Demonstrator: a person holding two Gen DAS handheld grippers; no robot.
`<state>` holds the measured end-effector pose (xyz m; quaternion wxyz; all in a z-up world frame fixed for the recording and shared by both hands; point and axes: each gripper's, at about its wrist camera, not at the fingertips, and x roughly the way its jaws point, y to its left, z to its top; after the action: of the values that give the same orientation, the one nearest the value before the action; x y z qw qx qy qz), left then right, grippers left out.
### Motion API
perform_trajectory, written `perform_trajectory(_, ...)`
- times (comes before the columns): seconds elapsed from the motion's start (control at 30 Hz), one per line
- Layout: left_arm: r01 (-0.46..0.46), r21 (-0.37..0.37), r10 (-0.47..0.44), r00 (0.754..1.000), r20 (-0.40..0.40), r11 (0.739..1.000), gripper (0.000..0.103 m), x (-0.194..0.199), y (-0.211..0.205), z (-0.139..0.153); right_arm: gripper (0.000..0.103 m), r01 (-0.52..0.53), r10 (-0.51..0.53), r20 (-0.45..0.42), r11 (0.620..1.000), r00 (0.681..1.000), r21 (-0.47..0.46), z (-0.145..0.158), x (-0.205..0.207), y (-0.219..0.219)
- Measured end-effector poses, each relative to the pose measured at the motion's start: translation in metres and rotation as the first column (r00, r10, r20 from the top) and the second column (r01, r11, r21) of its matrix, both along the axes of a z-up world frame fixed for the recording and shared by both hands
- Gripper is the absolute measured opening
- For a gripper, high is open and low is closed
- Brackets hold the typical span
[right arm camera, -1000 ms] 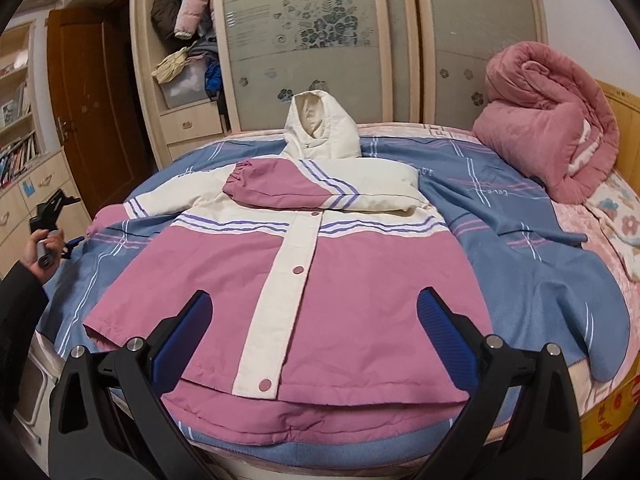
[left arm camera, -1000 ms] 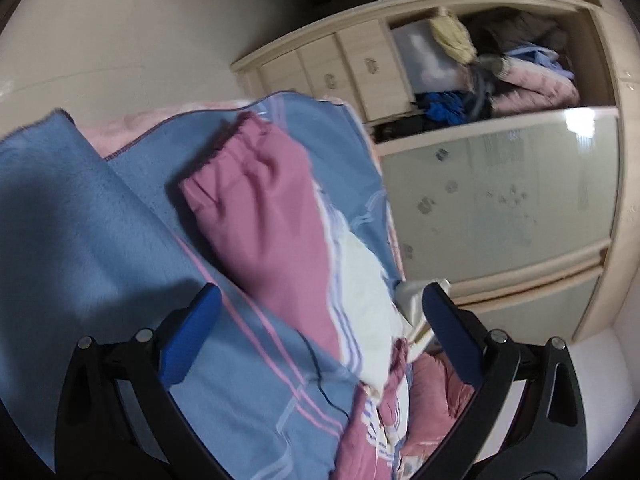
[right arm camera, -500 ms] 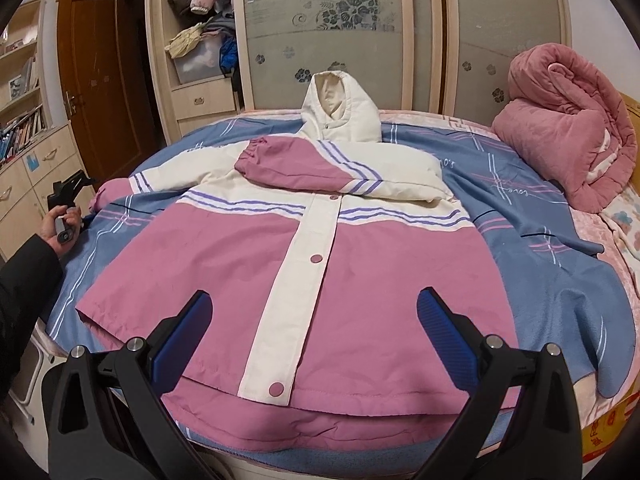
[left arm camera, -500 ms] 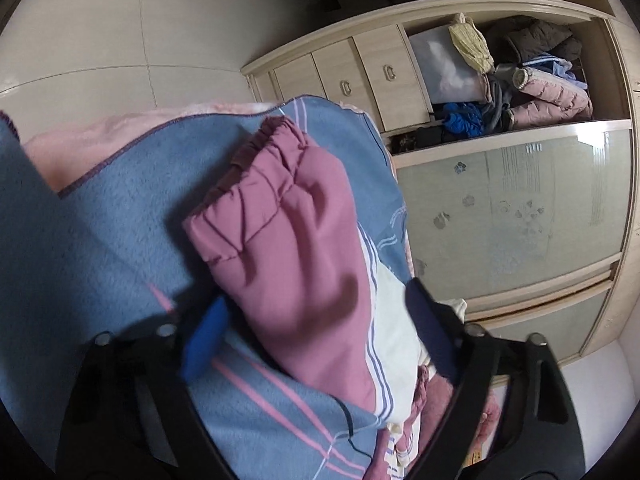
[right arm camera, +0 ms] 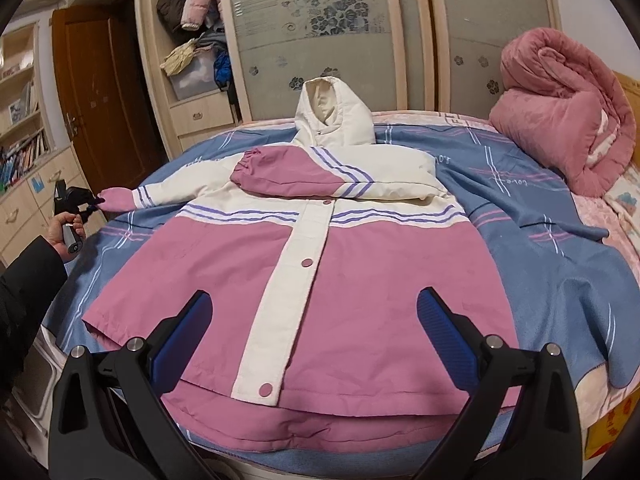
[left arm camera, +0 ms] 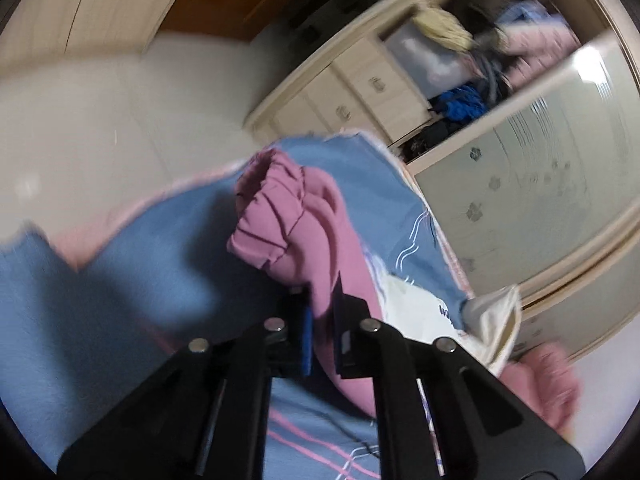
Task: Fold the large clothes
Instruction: 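Lift the sleeve with the left tool and fold it across the chest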
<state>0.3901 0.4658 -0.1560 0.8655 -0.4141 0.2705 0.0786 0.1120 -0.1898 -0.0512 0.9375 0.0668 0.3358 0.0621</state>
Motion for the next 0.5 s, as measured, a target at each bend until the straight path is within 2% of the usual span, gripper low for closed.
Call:
perform_trajectory(0.07,0.010,0.141,-0.010,1.000,0.001,0.990,0.006,0.007,-0.023,0.034,0.102,0.006,-0.006,0.004,1.000,1.000,0.015,-0.001,-0.002,-0.007)
perform_trajectory(0.13,0.035,0.303,-0.042,0.999,0.017,0.952,0.006,0.015,-0.061,0.074,0.102,0.015,-0.016,0.009,0.999,1.000,0.031,-0.002,-0.006,-0.017)
perform_trajectory(0.17,0.044,0.379,-0.056,0.998,0.020,0.924,0.006,0.019,-0.082,0.092,0.102,0.022,-0.022,0.010,0.999,1.000,0.041,-0.003,-0.007,-0.022)
perform_trajectory(0.2,0.061,0.468,-0.082,0.996,0.025,0.881,0.006,0.025,-0.110,0.113,0.102,0.028,-0.028,0.009,0.998,1.000,0.051,-0.004,-0.007,-0.027)
perform_trajectory(0.27,0.104,0.588,-0.147,0.989,0.027,0.802,0.006,0.037,-0.164,0.142,0.102,0.042,-0.042,0.007,0.997,0.999,0.070,-0.006,-0.010,-0.039)
perform_trajectory(0.37,0.183,0.741,-0.268,0.963,-0.004,0.646,0.006,0.055,-0.265,0.171,0.102,0.066,-0.067,0.016,0.995,0.998,0.081,-0.005,-0.015,-0.054)
perform_trajectory(0.43,0.234,0.824,-0.367,0.930,-0.034,0.515,0.006,0.061,-0.345,0.175,0.102,0.084,-0.087,0.021,0.992,0.996,0.093,-0.003,-0.019,-0.065)
perform_trajectory(0.47,0.257,0.837,-0.400,0.915,-0.051,0.482,0.007,0.064,-0.370,0.173,0.102,0.096,-0.099,0.026,0.990,0.995,0.100,-0.002,-0.022,-0.071)
perform_trajectory(0.5,0.304,0.840,-0.451,0.889,-0.080,0.449,0.007,0.070,-0.406,0.167,0.102,0.107,-0.110,0.029,0.989,0.994,0.104,-0.002,-0.025,-0.076)
